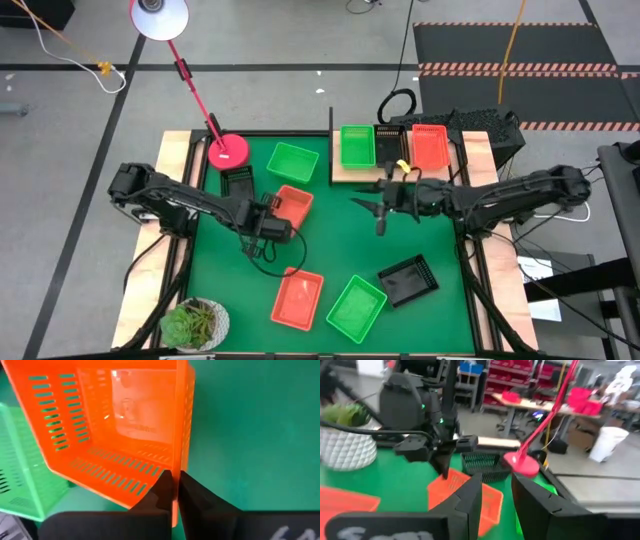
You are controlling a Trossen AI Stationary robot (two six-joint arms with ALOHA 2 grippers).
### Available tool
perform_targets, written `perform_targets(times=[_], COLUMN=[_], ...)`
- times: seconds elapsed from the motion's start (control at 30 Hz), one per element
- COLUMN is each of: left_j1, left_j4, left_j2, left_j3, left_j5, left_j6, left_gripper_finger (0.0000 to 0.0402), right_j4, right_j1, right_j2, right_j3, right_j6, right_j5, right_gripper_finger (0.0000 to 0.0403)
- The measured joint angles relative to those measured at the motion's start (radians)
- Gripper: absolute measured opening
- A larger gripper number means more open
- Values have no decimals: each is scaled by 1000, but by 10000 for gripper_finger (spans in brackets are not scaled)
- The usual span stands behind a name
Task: Stack baskets on shelf by color
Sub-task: Stack the top orange bin on top of the other orange bin on the shelf
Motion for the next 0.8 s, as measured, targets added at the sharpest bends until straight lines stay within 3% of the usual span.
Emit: perform_targets(times=[0.17, 0.4, 0.57, 0.8], left_j1=[-4, -8, -6, -7], left_j4=[-72, -95, -85, -38], left_j2=[0, 0, 0, 0], left_j3=[135, 266, 304, 295], left_j5=[-3, -34, -65, -99], left_j6=[-71, -82, -79, -121], left_gripper_finger=[14, 10, 8, 12], right_j4=[28, -133, -314, -330], right_j1=[74, 133, 144, 132], right_j2=[128, 315, 423, 478], right_j3=[118, 330, 473, 506], right_j6=[24, 83, 117, 95], right_j5=[121, 144, 151, 152], right_gripper_finger=[102, 102, 102, 103])
